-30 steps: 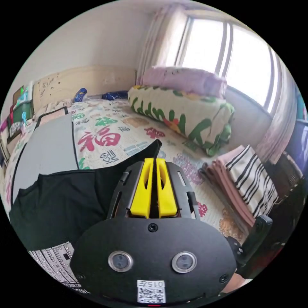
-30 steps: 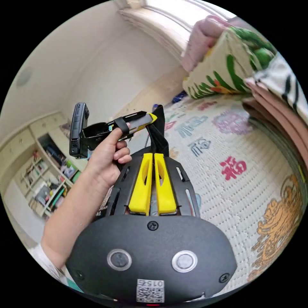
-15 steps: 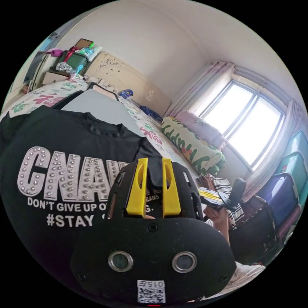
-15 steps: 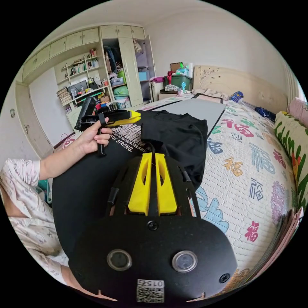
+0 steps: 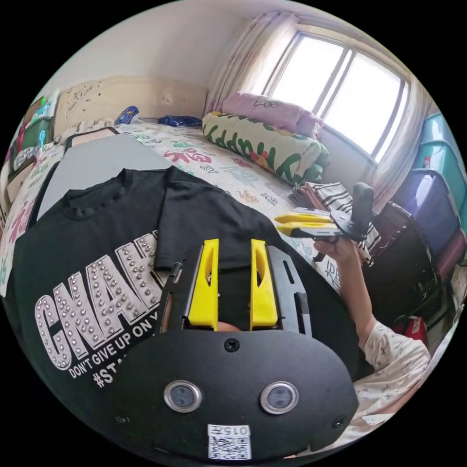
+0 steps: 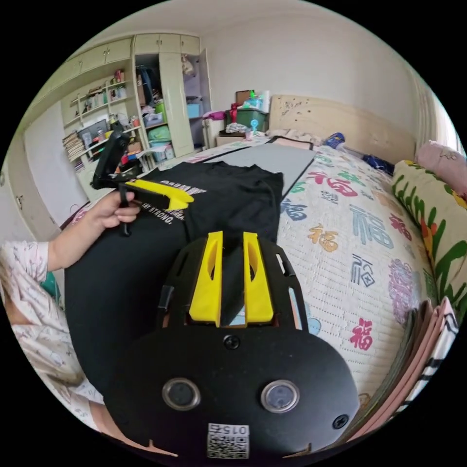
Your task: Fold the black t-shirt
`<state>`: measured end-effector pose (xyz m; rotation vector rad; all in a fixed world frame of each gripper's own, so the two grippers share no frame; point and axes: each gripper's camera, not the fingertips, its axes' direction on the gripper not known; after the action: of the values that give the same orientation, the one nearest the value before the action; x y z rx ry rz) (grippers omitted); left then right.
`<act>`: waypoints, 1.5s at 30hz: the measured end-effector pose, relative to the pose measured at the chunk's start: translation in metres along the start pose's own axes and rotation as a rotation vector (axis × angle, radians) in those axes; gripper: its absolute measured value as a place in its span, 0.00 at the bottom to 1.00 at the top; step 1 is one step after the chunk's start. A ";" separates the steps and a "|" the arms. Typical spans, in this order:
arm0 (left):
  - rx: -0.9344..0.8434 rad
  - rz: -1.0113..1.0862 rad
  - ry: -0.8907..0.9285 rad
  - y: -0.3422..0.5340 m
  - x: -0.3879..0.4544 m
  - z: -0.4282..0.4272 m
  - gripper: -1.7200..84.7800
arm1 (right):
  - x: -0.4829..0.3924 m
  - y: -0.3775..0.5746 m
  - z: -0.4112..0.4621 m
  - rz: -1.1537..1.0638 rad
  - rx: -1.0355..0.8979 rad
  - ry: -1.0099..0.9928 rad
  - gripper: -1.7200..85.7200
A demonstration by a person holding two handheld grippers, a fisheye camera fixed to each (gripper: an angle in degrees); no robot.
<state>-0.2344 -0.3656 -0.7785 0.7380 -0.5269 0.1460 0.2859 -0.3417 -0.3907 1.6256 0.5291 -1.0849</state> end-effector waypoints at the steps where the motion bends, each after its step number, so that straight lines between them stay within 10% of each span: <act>1: 0.016 -0.035 -0.022 -0.003 -0.009 -0.006 0.14 | -0.005 0.002 0.007 -0.039 -0.014 -0.061 0.11; 17: -0.061 -0.303 -0.020 -0.037 -0.106 -0.037 0.07 | 0.058 0.039 0.124 0.152 -0.174 0.142 0.14; 45: 0.077 -0.066 -0.066 0.109 -0.040 -0.089 0.10 | -0.006 0.124 0.181 -0.130 -0.056 0.599 0.08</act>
<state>-0.2659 -0.2228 -0.7878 0.8368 -0.5614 0.0810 0.3107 -0.5496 -0.3259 1.8821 1.0566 -0.6495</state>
